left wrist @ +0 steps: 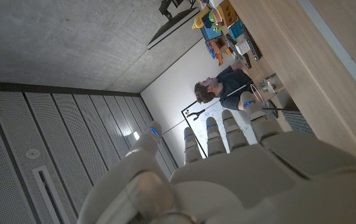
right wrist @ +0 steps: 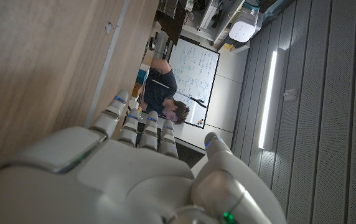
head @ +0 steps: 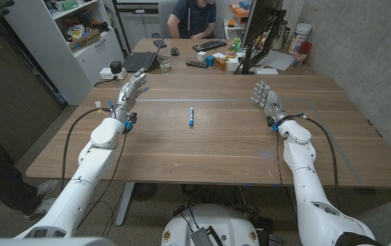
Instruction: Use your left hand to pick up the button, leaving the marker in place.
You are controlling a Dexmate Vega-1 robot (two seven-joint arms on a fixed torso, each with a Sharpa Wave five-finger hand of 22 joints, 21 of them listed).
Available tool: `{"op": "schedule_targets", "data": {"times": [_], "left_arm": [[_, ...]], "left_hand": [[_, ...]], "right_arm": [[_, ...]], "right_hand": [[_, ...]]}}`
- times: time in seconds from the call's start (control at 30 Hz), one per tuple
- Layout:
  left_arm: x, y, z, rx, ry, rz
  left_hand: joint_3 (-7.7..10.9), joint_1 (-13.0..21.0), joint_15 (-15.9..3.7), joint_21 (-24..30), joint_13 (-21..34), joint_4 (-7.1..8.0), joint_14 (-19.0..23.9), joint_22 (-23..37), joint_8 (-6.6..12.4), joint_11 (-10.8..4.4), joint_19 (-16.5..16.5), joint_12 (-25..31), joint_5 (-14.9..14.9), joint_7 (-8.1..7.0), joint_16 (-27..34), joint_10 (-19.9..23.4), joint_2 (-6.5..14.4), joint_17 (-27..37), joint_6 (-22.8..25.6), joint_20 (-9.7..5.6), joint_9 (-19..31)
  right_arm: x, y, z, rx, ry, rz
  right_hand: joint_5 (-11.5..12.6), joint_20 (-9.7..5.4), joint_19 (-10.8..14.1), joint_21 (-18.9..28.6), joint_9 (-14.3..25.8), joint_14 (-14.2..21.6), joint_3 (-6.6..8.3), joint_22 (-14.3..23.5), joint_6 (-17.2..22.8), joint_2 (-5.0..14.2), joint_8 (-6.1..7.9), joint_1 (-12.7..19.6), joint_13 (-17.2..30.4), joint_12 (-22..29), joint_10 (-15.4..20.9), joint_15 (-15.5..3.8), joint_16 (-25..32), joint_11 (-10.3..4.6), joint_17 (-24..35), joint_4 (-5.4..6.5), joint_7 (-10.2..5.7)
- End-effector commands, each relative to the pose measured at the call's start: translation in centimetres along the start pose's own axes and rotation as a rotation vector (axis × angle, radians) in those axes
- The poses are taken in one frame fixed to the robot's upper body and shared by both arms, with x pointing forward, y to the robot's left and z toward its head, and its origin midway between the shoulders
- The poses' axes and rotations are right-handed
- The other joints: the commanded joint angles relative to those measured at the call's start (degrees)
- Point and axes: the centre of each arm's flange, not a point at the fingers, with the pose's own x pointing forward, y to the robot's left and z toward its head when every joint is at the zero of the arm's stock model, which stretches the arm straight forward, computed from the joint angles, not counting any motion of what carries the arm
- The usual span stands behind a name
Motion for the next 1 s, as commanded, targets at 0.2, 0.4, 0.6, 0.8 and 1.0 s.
{"op": "schedule_targets", "data": {"times": [0.2,0.4,0.6,0.8,1.0], "left_arm": [[-0.6,2.6,4.2,0.194,-0.075,0.078],[-0.9,3.3,5.8,0.259,-0.106,0.109],[-1.1,3.7,7.3,0.369,-0.131,0.148],[-1.2,3.8,8.3,0.459,-0.146,0.174],[-1.4,4.4,9.2,0.509,-0.162,0.198]], "left_hand": [[0.22,1.7,-0.33,-0.2,0.3,-1.58,-0.5,0.3,0.0,-0.69,0.0,-0.1,0.1,-2.4,0.1,-1.2,0.0,0.2,-0.8,0.57,0.2],[0.26,2.2,-0.55,-0.4,0.3,-2.3,-0.6,0.3,-0.07,-1.24,0.1,-0.1,0.0,-3.02,0.1,-1.6,0.0,0.2,-1.6,0.57,0.2],[0.21,2.7,-0.81,-0.5,0.3,-2.9,-0.8,0.3,0.01,-1.8,0.1,-0.2,-0.1,-3.14,0.1,-2.5,-0.1,0.2,-2.0,0.64,0.2],[0.26,3.6,-0.99,-0.7,0.3,-3.8,-1.3,0.3,-0.02,-2.38,-0.1,-0.3,-0.2,-3.19,0.1,-3.5,-0.2,0.3,-3.0,0.86,0.2],[0.26,4.4,-1.14,-0.9,0.3,-4.51,-1.9,0.3,-0.05,-2.86,-0.1,-0.3,-0.3,-3.2,0.0,-4.1,-0.4,0.3,-4.1,0.92,0.3]], "right_arm": [[0.1,0.1,0.3,0.005,-0.013,-0.004],[0.4,0.1,0.3,0.004,-0.017,0.0],[0.6,0.2,0.1,0.009,-0.016,-0.001],[0.8,0.1,0.0,0.013,-0.015,0.001],[1.0,-0.1,0.0,0.016,-0.021,-0.007]], "right_hand": [[0.2,0.28,0.2,0.2,0.3,0.1,0.34,0.3,0.4,-0.21,0.47,0.4,0.2,0.4,0.3,0.44,0.3,0.0,0.1,-0.19,0.05],[0.2,0.34,0.2,0.3,0.3,0.1,0.33,0.3,0.5,-0.21,0.48,0.4,0.2,0.4,0.3,0.49,0.4,0.0,0.1,-0.2,0.07],[0.2,0.33,0.2,0.3,0.3,0.1,0.32,0.3,0.4,-0.21,0.48,0.3,0.2,0.4,0.3,0.44,0.4,-0.08,0.1,-0.2,0.04],[0.2,0.3,0.2,0.3,0.3,0.1,0.29,0.3,0.5,-0.24,0.49,0.3,0.2,0.4,0.3,0.46,0.4,-0.14,0.2,-0.22,0.07],[0.2,0.33,0.2,0.3,0.3,0.1,0.27,0.3,0.5,-0.25,0.51,0.2,0.2,0.4,0.4,0.45,0.4,-0.08,0.2,-0.22,0.06]]}}
